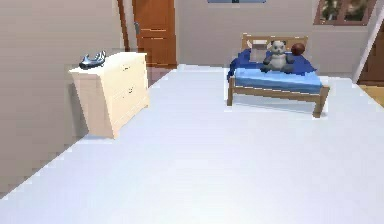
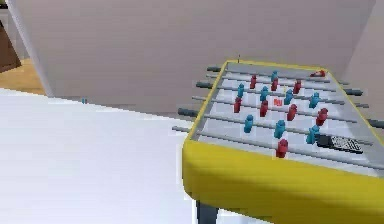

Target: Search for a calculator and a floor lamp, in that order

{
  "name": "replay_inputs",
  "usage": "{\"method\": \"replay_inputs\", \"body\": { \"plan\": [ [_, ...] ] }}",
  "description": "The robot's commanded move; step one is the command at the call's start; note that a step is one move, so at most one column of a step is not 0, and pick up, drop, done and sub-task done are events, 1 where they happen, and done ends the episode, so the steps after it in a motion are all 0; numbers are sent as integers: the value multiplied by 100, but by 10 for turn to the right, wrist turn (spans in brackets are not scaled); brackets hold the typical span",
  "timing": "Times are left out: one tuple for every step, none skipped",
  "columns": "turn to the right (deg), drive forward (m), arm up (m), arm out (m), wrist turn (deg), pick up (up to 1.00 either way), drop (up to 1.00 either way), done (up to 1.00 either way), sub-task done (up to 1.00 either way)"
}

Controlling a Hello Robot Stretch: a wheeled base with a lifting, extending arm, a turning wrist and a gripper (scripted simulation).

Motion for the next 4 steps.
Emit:
{"method": "replay_inputs", "body": {
  "plan": [
    [0,100,0,0,0,0,0,0,0],
    [0,100,0,0,0,0,0,0,0],
    [0,95,0,0,0,0,0,0,0],
    [-390,0,0,0,0,0,0,0,0]
  ]
}}
